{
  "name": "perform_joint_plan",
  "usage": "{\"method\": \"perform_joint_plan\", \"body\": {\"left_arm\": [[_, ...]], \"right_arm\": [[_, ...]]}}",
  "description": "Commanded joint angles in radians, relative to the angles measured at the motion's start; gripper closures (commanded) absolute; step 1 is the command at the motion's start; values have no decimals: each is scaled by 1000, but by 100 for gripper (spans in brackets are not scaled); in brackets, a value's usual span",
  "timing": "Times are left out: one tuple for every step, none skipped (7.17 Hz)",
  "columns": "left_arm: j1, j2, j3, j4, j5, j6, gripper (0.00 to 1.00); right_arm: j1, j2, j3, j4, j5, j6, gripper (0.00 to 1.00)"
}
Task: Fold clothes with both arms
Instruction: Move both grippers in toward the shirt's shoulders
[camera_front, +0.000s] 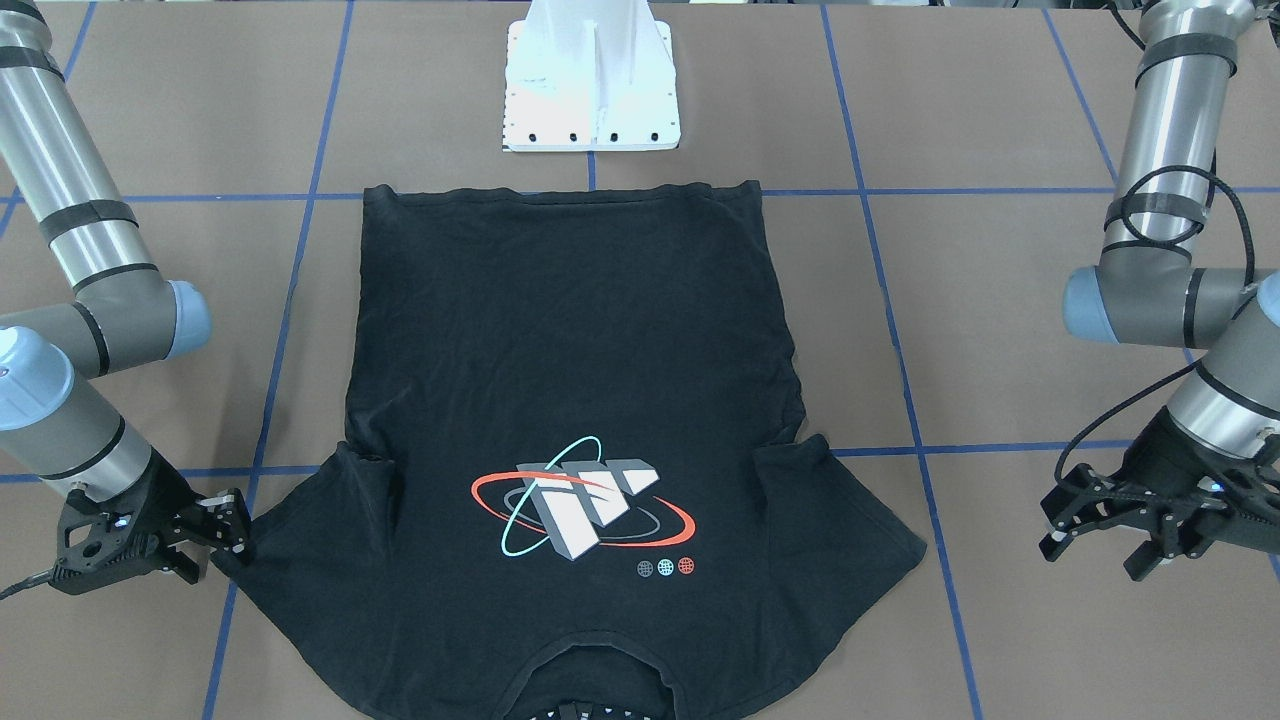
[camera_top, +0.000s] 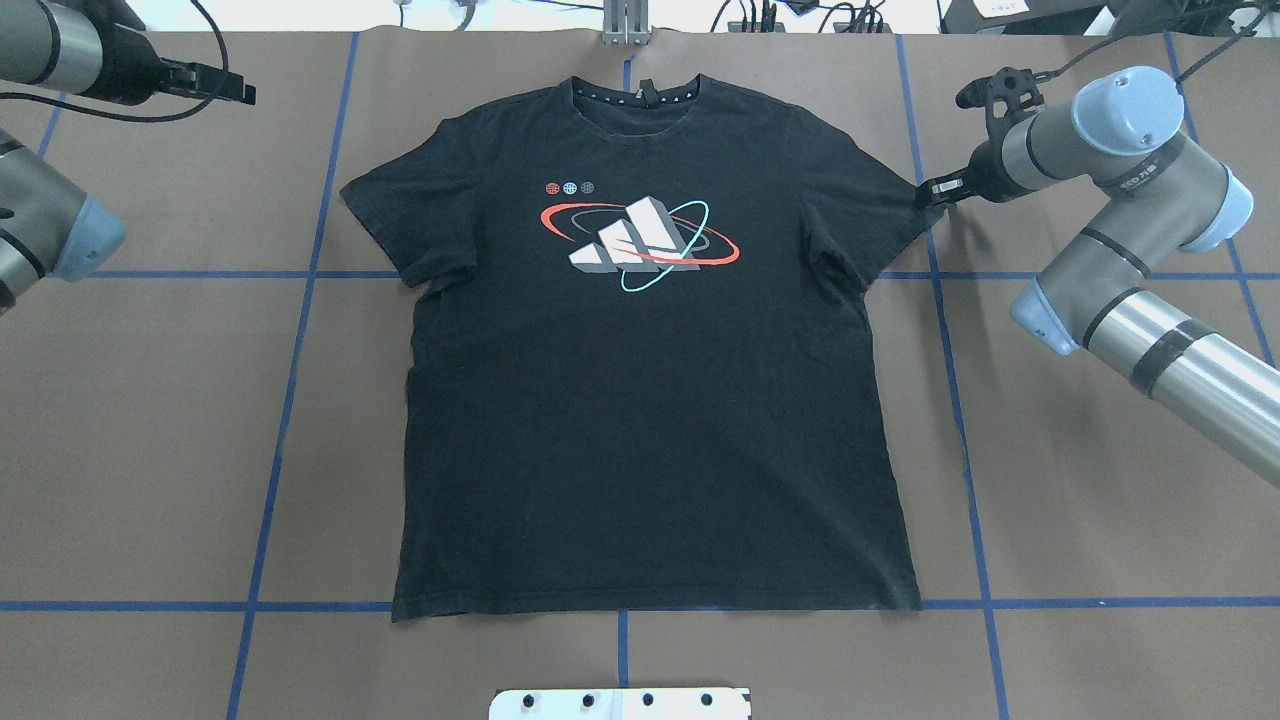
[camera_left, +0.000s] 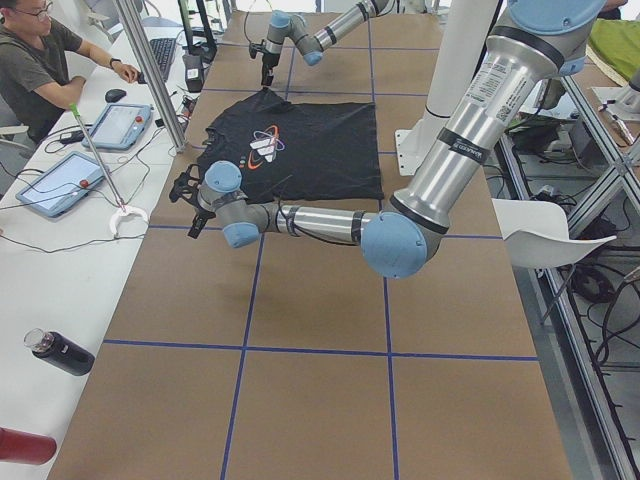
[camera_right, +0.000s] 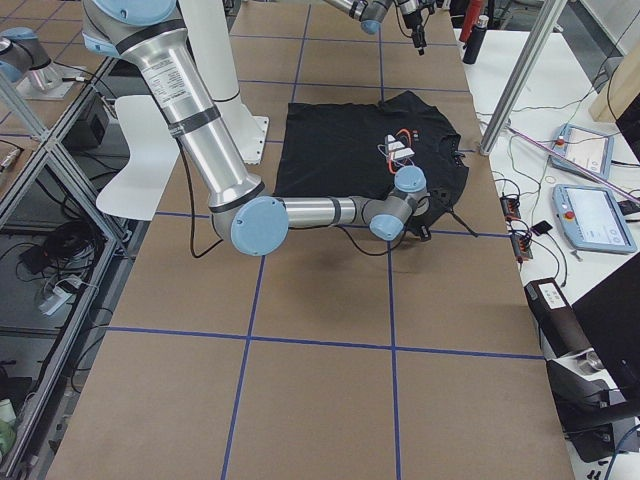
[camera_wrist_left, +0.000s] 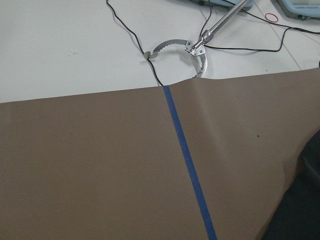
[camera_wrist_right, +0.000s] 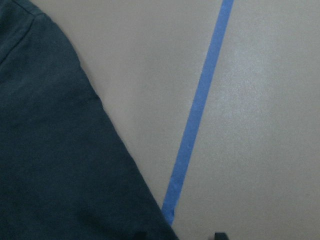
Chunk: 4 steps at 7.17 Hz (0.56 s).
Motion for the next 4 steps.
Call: {"method": "perform_joint_plan", "body": {"left_arm": [[-1,0,1,0,0,0,0],[-1,0,-1,0,0,0,0],[1,0,-1,0,0,0,0],[-1,0,-1,0,0,0,0]], "right_arm": [[0,1,-1,0,1,0,100],[0,2,1,0,7,0,100],[0,5,7,0,14,0,100],[6,6,15,2,48,0,100]]}}
